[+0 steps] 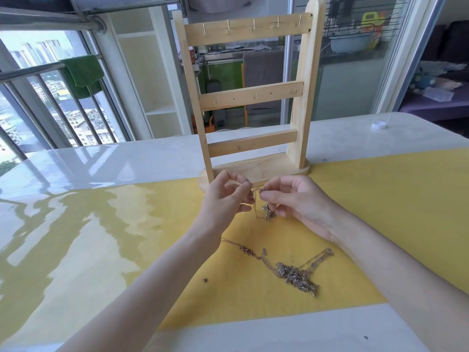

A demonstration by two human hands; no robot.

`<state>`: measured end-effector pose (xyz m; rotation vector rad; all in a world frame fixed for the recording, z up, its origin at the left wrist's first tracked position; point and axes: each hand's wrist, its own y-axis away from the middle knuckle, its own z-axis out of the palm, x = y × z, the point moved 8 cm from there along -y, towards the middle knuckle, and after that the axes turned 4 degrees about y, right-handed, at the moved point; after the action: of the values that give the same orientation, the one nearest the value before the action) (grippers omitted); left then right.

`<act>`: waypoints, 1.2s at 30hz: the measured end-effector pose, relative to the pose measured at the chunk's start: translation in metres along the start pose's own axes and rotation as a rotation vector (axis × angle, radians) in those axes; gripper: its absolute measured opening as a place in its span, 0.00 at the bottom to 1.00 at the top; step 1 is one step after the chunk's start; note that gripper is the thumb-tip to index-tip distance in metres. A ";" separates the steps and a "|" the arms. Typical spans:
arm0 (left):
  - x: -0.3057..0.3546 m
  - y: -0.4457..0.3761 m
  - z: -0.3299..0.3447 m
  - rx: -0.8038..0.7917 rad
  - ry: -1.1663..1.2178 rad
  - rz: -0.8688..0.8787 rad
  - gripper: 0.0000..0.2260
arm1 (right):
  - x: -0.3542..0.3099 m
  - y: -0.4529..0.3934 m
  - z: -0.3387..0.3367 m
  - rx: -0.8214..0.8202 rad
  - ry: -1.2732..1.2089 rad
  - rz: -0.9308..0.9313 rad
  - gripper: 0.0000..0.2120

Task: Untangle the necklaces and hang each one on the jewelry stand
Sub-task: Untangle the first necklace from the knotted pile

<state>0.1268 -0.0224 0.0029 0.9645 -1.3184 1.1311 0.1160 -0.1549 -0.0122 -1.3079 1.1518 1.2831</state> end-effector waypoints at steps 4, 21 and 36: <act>0.001 0.000 0.002 -0.021 -0.001 0.030 0.05 | -0.002 0.001 0.000 -0.014 -0.164 0.029 0.08; -0.004 -0.002 0.002 -0.018 -0.314 0.097 0.06 | -0.009 0.001 -0.002 0.087 -0.196 -0.001 0.04; 0.000 -0.003 0.000 0.026 -0.432 0.141 0.07 | -0.005 0.001 0.004 0.111 -0.204 0.040 0.04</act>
<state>0.1294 -0.0232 0.0035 1.1945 -1.7431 1.0826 0.1150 -0.1513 -0.0074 -1.0524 1.0930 1.3292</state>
